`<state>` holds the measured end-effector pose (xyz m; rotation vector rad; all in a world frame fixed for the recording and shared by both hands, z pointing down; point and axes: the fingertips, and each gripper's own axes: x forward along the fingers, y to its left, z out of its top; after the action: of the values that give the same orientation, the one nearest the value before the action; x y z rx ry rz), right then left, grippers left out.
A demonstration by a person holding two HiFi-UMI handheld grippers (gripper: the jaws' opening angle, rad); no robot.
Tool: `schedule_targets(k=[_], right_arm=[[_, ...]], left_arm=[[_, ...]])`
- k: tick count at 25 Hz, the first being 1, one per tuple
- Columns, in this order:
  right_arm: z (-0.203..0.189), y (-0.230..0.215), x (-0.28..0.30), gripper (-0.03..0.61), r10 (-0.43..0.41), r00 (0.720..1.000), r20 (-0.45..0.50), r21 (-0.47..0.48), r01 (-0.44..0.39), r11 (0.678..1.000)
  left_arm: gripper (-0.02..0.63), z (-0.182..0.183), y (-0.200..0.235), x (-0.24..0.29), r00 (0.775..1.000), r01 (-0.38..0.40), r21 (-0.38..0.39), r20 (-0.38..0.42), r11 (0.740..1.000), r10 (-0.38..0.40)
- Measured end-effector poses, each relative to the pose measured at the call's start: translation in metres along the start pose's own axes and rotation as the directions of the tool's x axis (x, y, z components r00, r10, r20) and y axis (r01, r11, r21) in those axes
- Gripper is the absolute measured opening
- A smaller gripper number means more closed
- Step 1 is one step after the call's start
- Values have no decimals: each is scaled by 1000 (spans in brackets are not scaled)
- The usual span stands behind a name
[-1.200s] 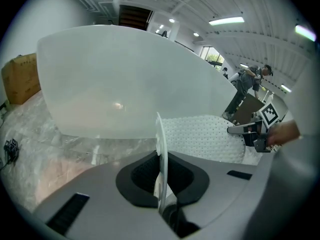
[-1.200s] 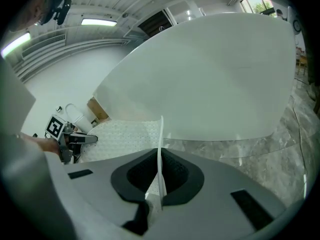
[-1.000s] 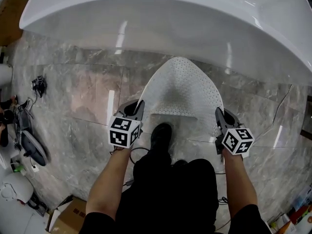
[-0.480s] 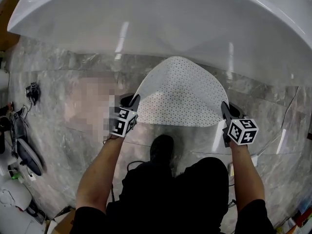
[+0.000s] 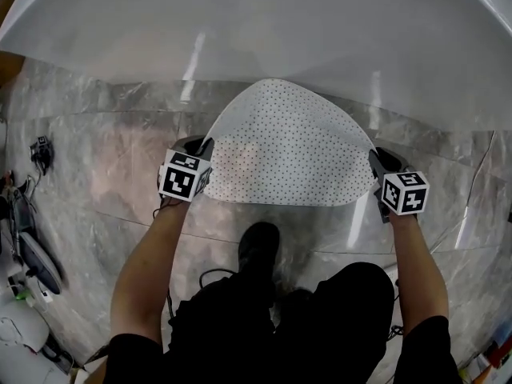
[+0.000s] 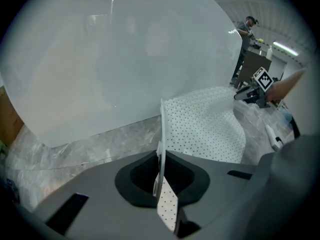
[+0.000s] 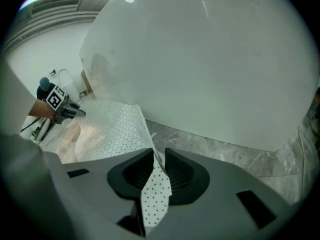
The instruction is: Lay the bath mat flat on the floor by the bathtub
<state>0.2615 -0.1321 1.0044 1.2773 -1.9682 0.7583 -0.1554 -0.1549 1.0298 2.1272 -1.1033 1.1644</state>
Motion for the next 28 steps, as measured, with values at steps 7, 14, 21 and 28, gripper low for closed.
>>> schedule_targets(k=[7,14,21,28], right_arm=[[-34,-11,5,95,-22,994,-103,-32,19,999],[-95,34,16,103,79,958,-277,-259,-153,954],[-161,108,20,184,203,856,-475,-459,-438,773],[-202,106,29,247,108,850,-516,-619,-457,638]], left_arm=[[97,3,19,8,997,-77,-4,0,997,77],[190,-26,12,-9,994,-108,46,9,993,108],[204,-71,-17,-9,997,-11,67,-72,998,15],[232,-113,-106,16,949,237,177,-253,955,-188]])
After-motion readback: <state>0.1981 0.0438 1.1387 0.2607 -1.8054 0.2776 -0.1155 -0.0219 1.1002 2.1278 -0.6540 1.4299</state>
